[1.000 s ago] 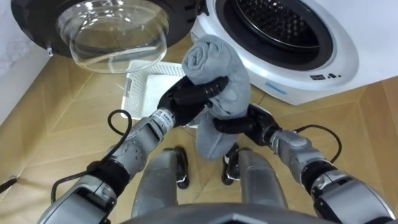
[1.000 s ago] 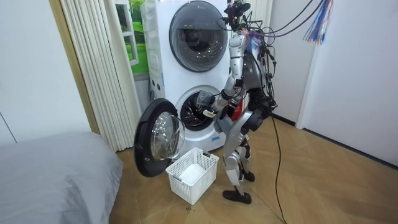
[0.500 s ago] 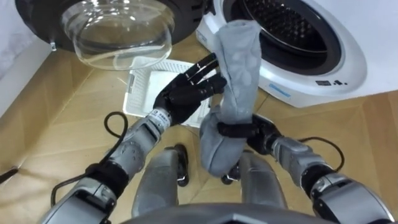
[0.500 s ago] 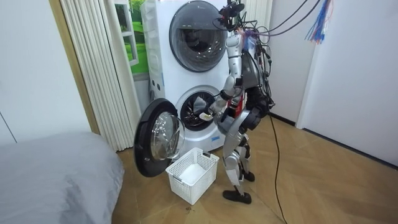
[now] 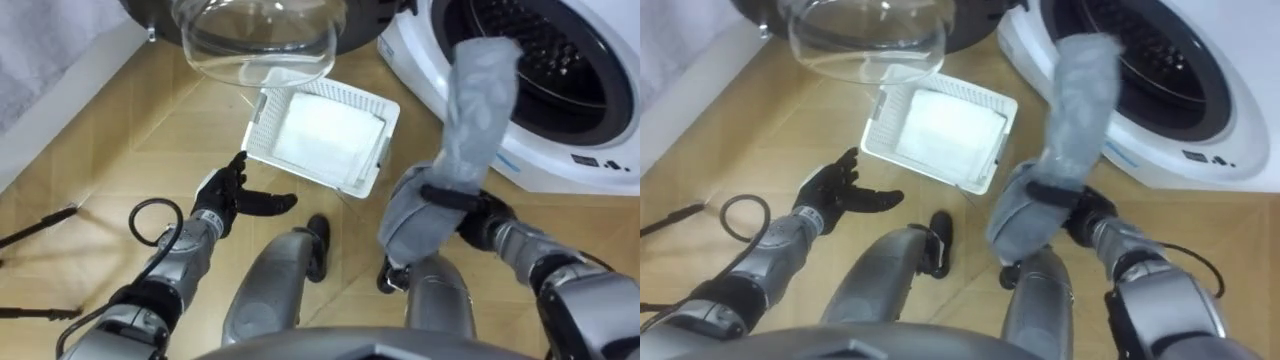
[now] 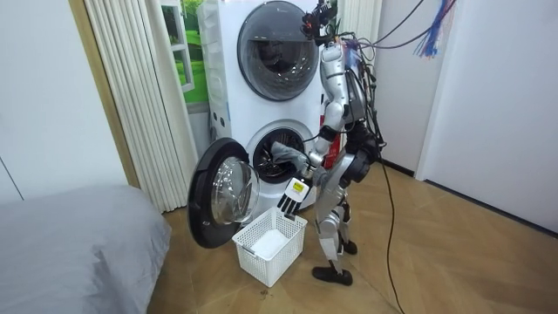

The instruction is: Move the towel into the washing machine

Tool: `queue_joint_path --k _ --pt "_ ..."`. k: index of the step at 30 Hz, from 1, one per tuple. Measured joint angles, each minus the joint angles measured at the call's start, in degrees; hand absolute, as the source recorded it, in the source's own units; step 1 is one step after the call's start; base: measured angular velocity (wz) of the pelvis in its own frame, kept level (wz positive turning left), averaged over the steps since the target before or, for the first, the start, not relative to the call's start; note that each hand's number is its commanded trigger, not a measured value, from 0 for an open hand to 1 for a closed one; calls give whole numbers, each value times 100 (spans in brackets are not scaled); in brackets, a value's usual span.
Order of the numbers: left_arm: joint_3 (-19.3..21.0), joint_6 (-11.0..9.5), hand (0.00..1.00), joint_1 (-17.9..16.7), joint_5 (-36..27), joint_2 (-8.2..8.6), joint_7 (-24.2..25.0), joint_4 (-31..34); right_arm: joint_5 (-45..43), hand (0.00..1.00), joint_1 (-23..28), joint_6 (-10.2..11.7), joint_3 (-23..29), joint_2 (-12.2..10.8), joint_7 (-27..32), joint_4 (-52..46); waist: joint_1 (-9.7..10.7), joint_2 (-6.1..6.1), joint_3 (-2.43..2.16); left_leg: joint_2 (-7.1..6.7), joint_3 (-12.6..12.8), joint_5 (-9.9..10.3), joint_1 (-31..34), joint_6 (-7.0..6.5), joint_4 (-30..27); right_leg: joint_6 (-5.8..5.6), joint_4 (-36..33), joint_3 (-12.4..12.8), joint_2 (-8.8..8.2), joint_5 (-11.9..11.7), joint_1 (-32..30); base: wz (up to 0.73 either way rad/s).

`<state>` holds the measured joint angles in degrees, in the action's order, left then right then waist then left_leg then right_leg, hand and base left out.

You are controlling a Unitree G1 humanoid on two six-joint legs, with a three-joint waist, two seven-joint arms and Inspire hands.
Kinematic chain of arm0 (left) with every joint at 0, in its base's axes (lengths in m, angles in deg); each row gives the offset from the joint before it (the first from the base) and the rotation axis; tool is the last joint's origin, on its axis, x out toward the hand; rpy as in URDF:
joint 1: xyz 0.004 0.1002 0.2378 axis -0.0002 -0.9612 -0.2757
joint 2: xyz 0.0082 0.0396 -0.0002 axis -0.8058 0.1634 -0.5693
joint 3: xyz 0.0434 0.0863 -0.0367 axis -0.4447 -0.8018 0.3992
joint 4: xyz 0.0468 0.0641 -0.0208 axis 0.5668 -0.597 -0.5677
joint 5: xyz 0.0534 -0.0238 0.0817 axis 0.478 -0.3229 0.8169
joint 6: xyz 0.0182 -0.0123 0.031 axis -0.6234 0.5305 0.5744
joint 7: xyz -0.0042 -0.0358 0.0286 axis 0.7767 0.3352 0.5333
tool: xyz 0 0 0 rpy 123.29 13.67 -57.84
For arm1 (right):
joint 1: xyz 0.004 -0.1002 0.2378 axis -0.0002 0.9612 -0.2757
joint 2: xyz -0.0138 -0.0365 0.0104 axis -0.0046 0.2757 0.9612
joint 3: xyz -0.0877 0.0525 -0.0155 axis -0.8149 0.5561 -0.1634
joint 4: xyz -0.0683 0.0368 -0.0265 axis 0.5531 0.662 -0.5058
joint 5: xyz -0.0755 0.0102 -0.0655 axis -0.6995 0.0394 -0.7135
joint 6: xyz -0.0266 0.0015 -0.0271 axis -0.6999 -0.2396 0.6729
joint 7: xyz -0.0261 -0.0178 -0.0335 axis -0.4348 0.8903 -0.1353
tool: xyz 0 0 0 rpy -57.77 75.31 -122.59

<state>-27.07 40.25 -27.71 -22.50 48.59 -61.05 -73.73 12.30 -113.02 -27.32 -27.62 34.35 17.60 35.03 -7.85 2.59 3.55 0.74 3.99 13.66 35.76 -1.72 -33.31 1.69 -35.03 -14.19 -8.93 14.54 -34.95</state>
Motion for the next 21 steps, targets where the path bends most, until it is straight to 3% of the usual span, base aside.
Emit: queue_joint_path --k 2,11,15,19,21 --pt "5 4 0 -2 87 4 -80 -8 232 100 -51 -89 0 49 -1 0 4 -31 17 -23 0 -7 6 -11 -14 -15 -62 3 -4 8 -17 5" --pt "-147 237 0 -107 146 60 -314 70 1342 100 -98 -428 -5 130 -12 48 52 -41 15 -55 -45 -17 74 -28 -36 -30 -70 -107 -75 18 -40 5" --pt "-233 248 0 -204 144 59 -351 132 1969 100 -111 -434 -1 139 -13 47 51 -54 7 -67 -36 -22 76 -33 -32 -33 -91 -106 -95 23 -54 0" --pt "-223 287 0 -240 151 28 -468 283 2547 100 -249 -503 269 180 7 35 86 -209 -9 -141 57 -54 85 -60 -26 -53 -273 13 -159 78 -192 -1" --pt "-220 327 0 -244 151 11 -471 378 2806 100 -397 -611 334 303 5 31 113 -246 -8 -143 71 -63 134 -75 -64 -52 -298 14 -195 77 -242 -2"
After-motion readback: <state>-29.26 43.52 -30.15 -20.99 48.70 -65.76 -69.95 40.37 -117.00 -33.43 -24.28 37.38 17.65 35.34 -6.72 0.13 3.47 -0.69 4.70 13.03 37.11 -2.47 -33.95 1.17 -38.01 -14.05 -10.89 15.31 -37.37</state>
